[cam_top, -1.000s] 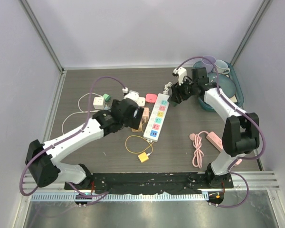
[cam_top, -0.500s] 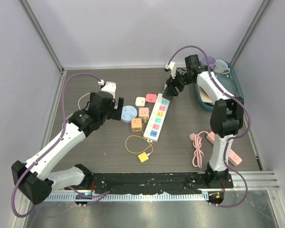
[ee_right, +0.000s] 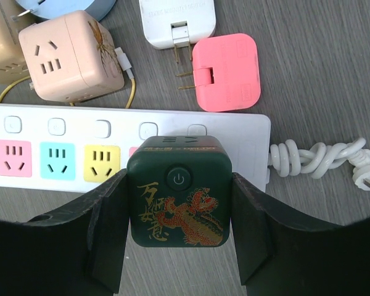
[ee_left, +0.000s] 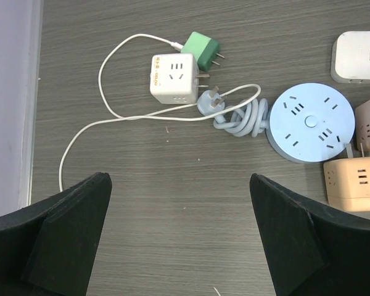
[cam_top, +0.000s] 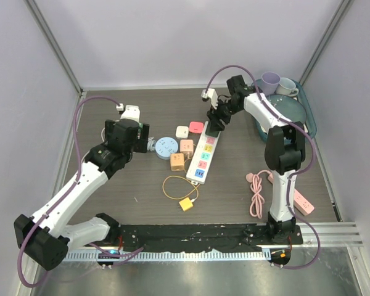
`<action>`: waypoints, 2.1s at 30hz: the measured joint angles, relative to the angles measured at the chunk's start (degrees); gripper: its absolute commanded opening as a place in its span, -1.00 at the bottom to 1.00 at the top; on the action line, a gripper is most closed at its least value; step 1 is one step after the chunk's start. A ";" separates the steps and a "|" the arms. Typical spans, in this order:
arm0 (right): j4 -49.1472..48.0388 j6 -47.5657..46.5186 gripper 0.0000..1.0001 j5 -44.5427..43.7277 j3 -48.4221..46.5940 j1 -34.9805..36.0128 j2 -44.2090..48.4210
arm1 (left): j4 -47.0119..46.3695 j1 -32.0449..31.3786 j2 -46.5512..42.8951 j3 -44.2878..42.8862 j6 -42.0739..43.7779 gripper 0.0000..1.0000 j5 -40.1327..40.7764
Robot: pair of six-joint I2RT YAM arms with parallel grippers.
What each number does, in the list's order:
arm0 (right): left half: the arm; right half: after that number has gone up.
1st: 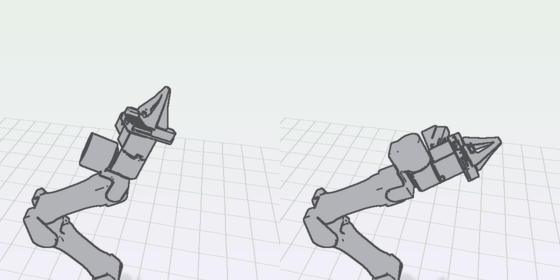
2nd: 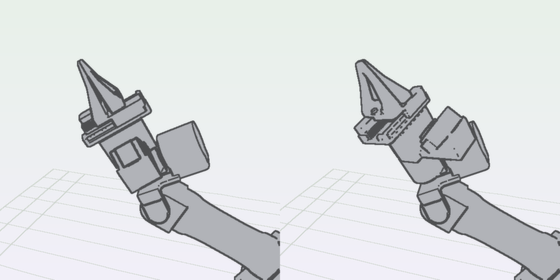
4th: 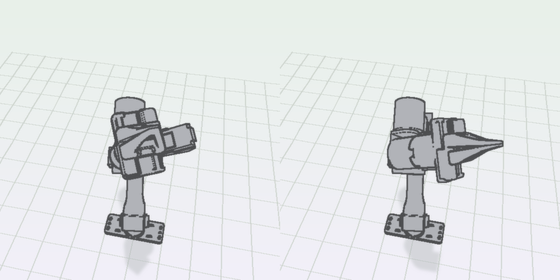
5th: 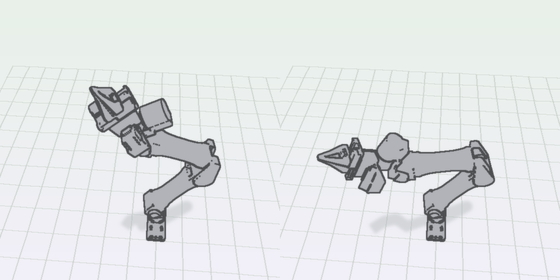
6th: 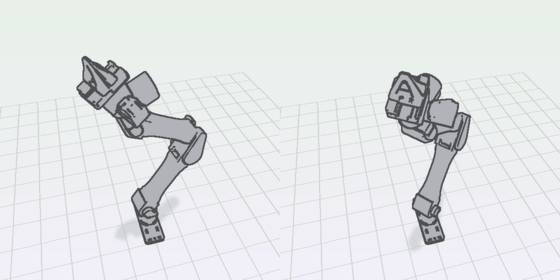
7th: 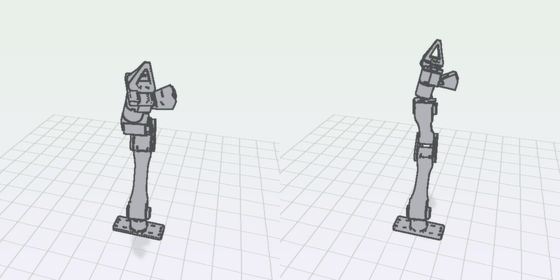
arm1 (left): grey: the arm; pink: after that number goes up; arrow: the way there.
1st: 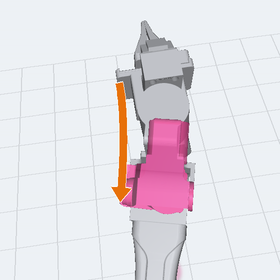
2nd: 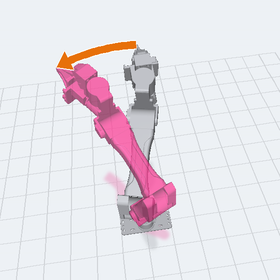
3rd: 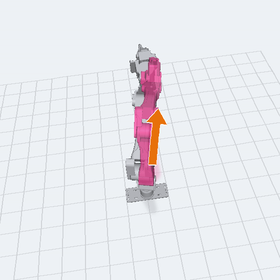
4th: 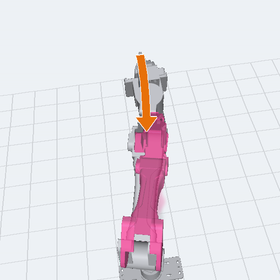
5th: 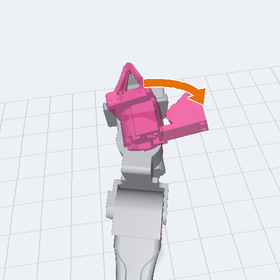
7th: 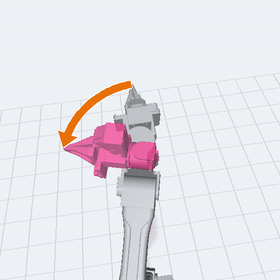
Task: Insert the plug
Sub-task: Insert the plug into the socket.
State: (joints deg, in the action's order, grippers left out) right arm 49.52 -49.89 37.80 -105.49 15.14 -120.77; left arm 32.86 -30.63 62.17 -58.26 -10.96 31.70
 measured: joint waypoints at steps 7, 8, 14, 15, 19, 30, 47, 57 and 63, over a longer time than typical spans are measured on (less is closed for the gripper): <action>0.20 -0.20 -0.98 -2.45 -1.33 0.50 -0.50 | -0.09 0.02 0.00 0.24 0.94 0.99 0.87; 0.20 -0.20 -0.99 -2.82 -1.33 0.50 -0.50 | -0.09 0.02 0.00 0.35 0.96 0.99 0.87; 0.20 -0.09 -0.98 -3.69 -1.33 0.50 -0.50 | -0.09 0.02 0.00 0.44 0.98 0.99 0.85; 0.17 -0.07 -0.98 -3.72 -1.33 0.50 -0.50 | -0.07 0.02 0.00 0.44 0.98 0.99 0.85; 0.11 -0.11 -0.99 -3.80 -1.16 0.50 -0.50 | -0.07 0.02 0.00 0.44 0.98 0.99 0.83; -0.87 -1.03 -0.99 -3.65 0.20 0.52 -0.52 | -0.09 0.02 0.00 0.46 1.16 0.99 0.81; -6.78 0.15 -0.98 -6.19 5.25 1.46 0.26 | -0.07 0.02 0.00 0.46 1.29 0.99 0.31; -11.19 1.44 -0.98 -5.66 10.27 0.35 2.38 | -0.11 0.02 0.00 0.48 1.27 1.00 0.13; -13.64 2.40 -0.98 -4.46 13.25 -0.83 3.80 | -0.50 0.02 0.00 0.79 1.33 0.99 0.13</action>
State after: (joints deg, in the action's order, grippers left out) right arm 35.88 -47.48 33.34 -92.25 14.31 -116.97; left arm 32.36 -30.61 62.17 -57.47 -9.63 31.83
